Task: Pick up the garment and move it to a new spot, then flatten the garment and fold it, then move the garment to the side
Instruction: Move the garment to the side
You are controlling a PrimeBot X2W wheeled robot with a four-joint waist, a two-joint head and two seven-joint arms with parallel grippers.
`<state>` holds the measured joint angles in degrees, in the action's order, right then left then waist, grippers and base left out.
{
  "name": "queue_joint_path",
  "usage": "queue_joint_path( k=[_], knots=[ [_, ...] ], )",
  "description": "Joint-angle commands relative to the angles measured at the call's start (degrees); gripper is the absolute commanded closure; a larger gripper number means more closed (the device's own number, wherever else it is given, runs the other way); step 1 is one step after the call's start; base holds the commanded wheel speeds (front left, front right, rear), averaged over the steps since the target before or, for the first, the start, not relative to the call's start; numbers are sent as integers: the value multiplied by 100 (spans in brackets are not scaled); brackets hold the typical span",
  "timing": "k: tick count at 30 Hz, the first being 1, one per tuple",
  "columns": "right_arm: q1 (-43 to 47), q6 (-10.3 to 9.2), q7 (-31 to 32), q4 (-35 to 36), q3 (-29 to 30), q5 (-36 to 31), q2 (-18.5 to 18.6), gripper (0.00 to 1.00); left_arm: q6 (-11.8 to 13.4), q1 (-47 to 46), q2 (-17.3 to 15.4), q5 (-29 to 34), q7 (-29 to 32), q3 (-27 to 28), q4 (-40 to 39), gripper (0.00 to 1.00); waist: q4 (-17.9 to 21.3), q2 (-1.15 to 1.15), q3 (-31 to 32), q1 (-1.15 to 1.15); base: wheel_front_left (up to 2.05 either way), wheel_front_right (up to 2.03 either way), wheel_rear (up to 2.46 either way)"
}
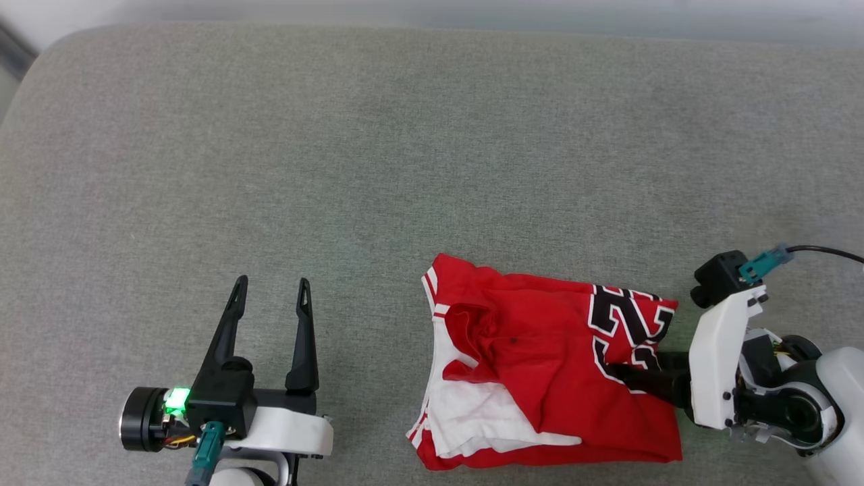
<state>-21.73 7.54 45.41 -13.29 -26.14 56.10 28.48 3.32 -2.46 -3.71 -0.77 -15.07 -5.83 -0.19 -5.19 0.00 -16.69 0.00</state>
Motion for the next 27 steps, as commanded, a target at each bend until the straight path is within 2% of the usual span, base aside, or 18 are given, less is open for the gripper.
queue_joint_path(
  k=[1,5,6,7,17,21,27],
  knots=[
    [259,-10,129,-236,-335,9,-125,0,-6,-79,3,-19,-12,-18,4,0,-34,0,-34,0,0,0,0],
    [271,-10,-37,-387,-798,39,-131,0,16,-137,11,-28,-12,-14,28,0,-61,0,-62,0,0,0,0],
    [218,-11,-109,-401,-871,44,-118,80,21,-140,12,-28,-12,-9,32,0,-58,0,-56,0,0,0,0],
    [153,-11,-181,-408,-925,73,-93,100,27,-137,14,-26,-12,-6,44,0,-54,0,-39,0,0,0,0],
    [-696,-9,-1066,8,-1196,57,641,100,80,160,16,-32,-12,89,97,0,156,0,448,0,0,0,0],
    [-1022,-8,-1217,436,-1490,-146,1023,100,167,291,19,-72,-12,231,33,0,406,0,590,0,0,0,0],
    [-1456,-8,-1223,1133,-1670,-345,1638,100,156,405,25,-87,-12,341,-78,0,919,0,549,0,0,0,0]
  ],
)
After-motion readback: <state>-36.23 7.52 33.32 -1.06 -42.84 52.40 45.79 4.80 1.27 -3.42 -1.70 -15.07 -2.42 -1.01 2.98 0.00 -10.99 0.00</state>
